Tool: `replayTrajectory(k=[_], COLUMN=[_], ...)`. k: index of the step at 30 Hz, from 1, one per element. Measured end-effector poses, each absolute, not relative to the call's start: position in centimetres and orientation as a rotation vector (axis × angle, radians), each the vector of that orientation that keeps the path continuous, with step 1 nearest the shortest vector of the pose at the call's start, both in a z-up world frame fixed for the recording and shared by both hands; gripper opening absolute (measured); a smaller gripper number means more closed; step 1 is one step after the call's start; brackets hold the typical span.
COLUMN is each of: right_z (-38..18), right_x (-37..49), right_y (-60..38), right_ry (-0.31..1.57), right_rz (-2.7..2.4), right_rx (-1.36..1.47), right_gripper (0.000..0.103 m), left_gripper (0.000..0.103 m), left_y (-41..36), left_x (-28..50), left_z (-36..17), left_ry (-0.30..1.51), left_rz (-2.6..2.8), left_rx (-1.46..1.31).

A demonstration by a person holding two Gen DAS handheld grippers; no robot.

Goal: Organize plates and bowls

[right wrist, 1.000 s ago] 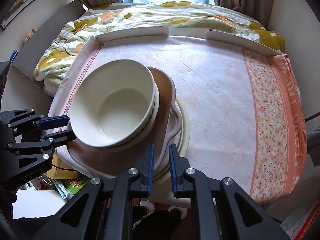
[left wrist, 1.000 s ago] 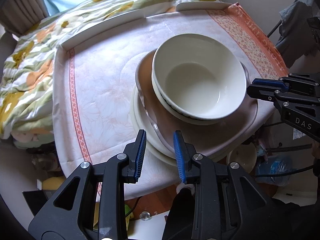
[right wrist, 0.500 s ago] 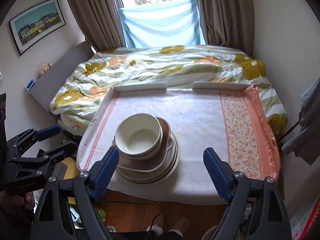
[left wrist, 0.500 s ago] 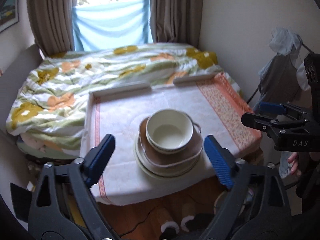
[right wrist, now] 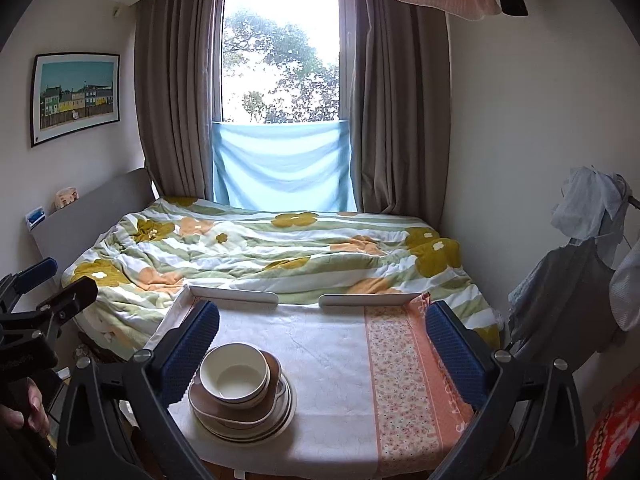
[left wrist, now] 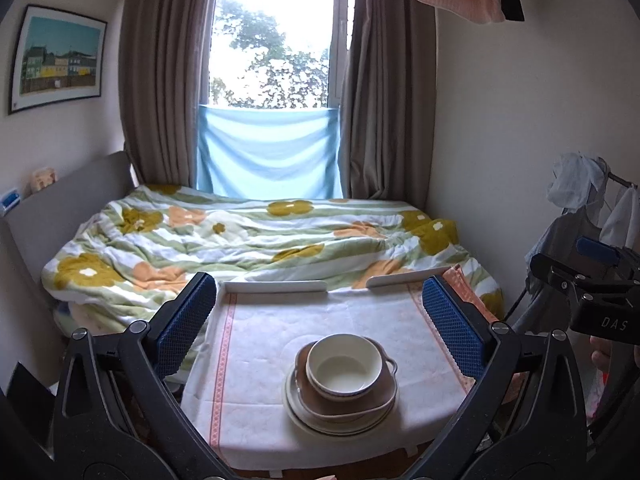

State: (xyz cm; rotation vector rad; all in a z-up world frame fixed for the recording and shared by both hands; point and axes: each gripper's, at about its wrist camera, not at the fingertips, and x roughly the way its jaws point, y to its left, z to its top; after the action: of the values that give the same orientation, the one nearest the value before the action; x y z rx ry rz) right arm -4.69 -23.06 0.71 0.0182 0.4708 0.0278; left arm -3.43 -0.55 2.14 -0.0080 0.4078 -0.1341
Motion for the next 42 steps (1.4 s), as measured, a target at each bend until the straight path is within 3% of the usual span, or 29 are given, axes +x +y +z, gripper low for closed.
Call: replayTrajectory(k=[42], right_z=[0.3], right_x=[-4.9], right_y=[-23.4], right_ry=[0.450], right_rz=[0.028], right_rx=[0.042], right_gripper=[0.103], left_gripper=[0.103], left_y=[-1.5], left_x=[-4.6], left_z=[2.3], left_ry=[0.368], left_rz=[-0.098], left_rx=[0.008])
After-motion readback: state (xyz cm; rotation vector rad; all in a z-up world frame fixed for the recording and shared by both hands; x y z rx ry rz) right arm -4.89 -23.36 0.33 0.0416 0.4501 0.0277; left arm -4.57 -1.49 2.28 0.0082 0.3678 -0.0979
